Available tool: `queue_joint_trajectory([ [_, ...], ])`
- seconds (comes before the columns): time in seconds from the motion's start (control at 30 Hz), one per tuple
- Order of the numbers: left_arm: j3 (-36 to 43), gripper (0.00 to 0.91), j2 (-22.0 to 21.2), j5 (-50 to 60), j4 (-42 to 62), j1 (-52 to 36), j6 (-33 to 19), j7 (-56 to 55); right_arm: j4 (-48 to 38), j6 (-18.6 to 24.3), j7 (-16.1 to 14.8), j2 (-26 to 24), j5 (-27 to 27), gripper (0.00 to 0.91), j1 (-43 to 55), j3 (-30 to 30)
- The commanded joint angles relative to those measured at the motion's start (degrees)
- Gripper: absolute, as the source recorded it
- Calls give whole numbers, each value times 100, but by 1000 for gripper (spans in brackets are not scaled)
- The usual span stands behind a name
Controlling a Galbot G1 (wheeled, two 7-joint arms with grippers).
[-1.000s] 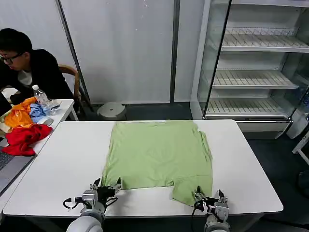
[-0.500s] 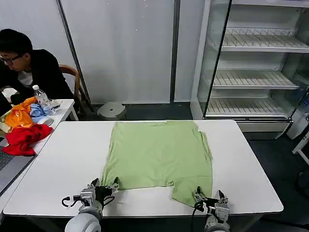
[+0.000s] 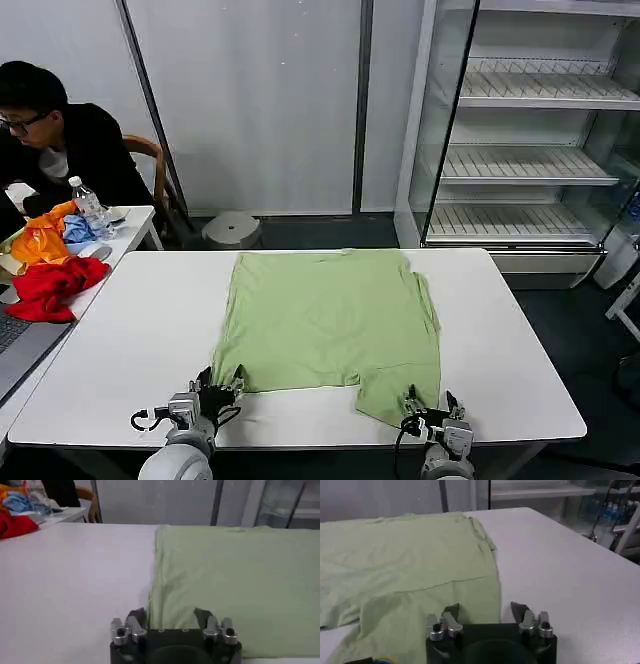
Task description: Fold and organize the clothes.
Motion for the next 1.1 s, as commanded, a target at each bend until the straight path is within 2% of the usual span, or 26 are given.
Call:
queue_joint_trajectory([
  [0.03,12,20,-18,-12,19,25,22,7,-32,-43,4,6,44,0,-10,9],
  [0.53,13,10,-33,9,-26,72,5,7,105,-38,12,33,37,0,-81,27],
  [0.9,-118,20,-21,-13,-463,345,-3,5,1085,-21,43,31,-57,0,-587,45],
  [1.1,-219,20,10,-18,-973,603,-26,-1,1551,107,15,2,-353,0,-890,25],
])
